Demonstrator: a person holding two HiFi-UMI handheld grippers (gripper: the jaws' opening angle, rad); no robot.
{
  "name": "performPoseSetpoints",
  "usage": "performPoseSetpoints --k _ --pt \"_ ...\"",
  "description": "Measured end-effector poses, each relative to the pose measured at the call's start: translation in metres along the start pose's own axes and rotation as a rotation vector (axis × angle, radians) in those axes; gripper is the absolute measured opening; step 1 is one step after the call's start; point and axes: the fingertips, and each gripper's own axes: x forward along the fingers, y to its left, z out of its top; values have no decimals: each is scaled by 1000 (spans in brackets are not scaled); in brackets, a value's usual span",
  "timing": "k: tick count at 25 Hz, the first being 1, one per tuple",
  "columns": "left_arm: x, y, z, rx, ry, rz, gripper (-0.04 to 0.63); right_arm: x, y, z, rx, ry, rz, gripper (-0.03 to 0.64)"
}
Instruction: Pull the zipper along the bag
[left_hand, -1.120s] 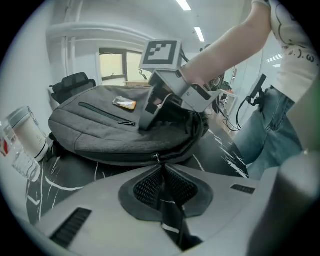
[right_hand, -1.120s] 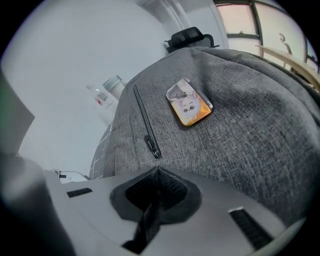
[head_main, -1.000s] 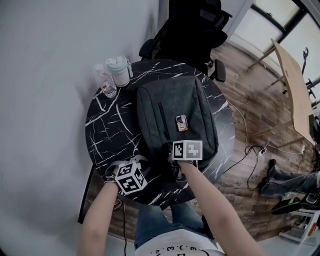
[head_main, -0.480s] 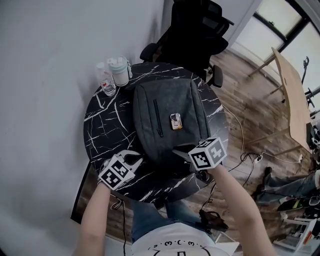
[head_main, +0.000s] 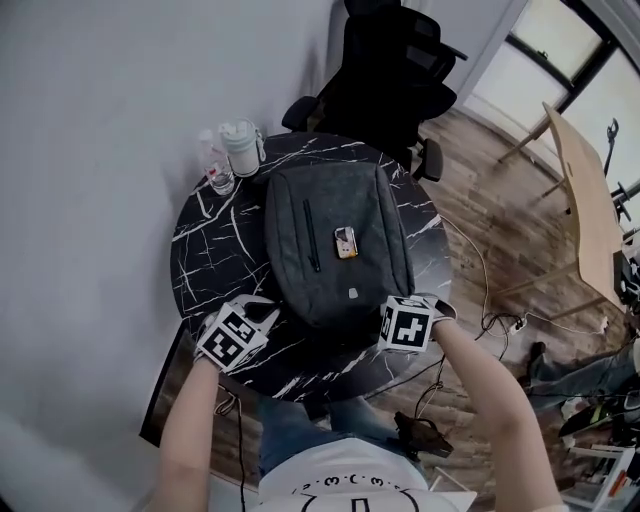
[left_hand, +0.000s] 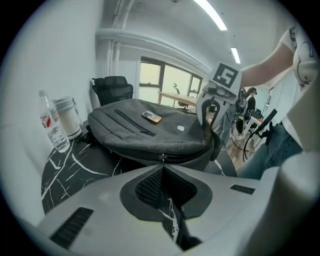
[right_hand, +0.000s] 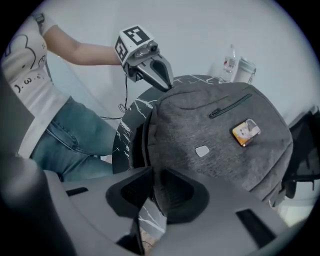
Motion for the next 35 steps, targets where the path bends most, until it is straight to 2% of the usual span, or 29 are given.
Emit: performPoseSetpoints --k 1,3,6,8,11,16,21,23,25,27,28,30,33,35 --pt "1 0 -3 9 26 13 15 -2 0 3 20 -12 22 112" --pt "0 3 -9 -1 58 50 15 -14 -1 16 109 -116 71 81" --pt "-3 2 -9 -69 33 67 15 -33 -5 28 259 -294 117 77" --pt "-1 -11 -9 -72 31 64 15 -37 -8 30 309 -341 121 77" --pt "4 -33 -10 -76 34 77 15 -37 -9 31 323 -351 121 77" --pt "5 -64 -10 -157 20 77 15 -38 -5 30 314 -352 136 76" --pt "-5 -92 6 -294 -59 41 17 -39 -4 27 329 -383 121 75" --pt "-1 -113 13 -282 -49 -28 17 -38 -12 26 368 -396 83 75" --pt "9 -133 15 -193 3 -54 18 -35 -13 21 395 -394 74 75" --pt "18 -140 8 -114 71 -23 15 -31 -3 15 364 -364 103 77" --pt "19 -140 3 -108 90 -11 15 -29 3 11 332 -338 121 80" --pt "18 -138 -2 -153 92 -2 15 -27 14 7 252 -273 158 93" --pt "12 -134 -3 -237 41 32 15 -28 27 7 133 -190 230 115" --pt "12 -133 -7 -303 19 62 15 -35 32 18 91 -203 300 137"
